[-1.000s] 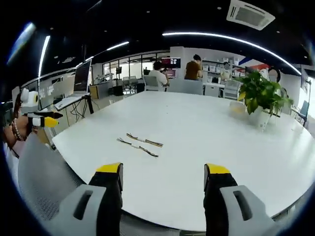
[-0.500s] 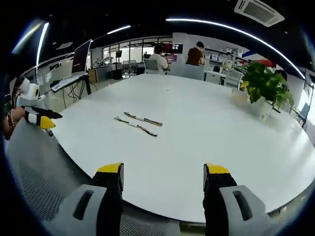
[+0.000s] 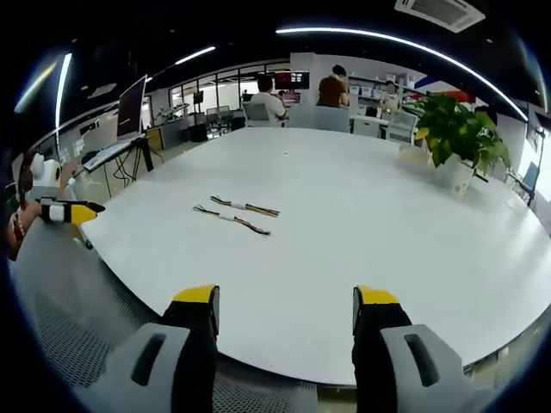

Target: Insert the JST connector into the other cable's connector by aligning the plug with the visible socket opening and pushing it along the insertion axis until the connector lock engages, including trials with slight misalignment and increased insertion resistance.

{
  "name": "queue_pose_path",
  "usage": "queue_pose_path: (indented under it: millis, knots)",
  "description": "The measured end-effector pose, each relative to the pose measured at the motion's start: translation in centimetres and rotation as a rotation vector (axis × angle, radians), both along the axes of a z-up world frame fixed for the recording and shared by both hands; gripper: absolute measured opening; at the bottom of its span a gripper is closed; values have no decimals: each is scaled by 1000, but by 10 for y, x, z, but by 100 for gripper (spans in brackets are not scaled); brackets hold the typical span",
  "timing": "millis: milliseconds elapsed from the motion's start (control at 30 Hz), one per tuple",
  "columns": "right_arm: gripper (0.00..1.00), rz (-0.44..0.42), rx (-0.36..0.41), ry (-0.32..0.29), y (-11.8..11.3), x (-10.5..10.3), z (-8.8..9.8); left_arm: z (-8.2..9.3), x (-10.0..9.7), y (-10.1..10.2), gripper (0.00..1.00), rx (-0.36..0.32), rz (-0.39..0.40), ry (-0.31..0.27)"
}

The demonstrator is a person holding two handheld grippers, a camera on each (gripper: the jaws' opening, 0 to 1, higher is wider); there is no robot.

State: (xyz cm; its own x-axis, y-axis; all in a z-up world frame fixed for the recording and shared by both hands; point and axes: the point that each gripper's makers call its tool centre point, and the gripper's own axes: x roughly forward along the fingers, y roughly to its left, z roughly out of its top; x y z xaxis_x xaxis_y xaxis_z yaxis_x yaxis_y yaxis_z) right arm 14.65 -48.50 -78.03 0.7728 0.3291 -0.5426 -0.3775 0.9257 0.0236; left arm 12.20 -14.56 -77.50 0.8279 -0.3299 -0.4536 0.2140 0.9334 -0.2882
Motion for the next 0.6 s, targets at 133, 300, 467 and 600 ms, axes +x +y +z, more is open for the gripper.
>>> queue_pose_path:
  millis: [133, 300, 467, 600]
  knots:
    - [61, 9, 3, 4, 1, 0, -1, 1, 1, 0, 77, -6, 6, -4]
    - [62, 15, -1, 12, 2, -1, -2, -1, 0, -2, 77, -5, -8, 7]
    - [63, 18, -9, 24, 2, -3, -3, 1, 0, -3, 77, -21, -7, 0]
    - [63, 20, -14, 33, 1, -4, -5, 0, -1, -3, 77, -27, -6, 6]
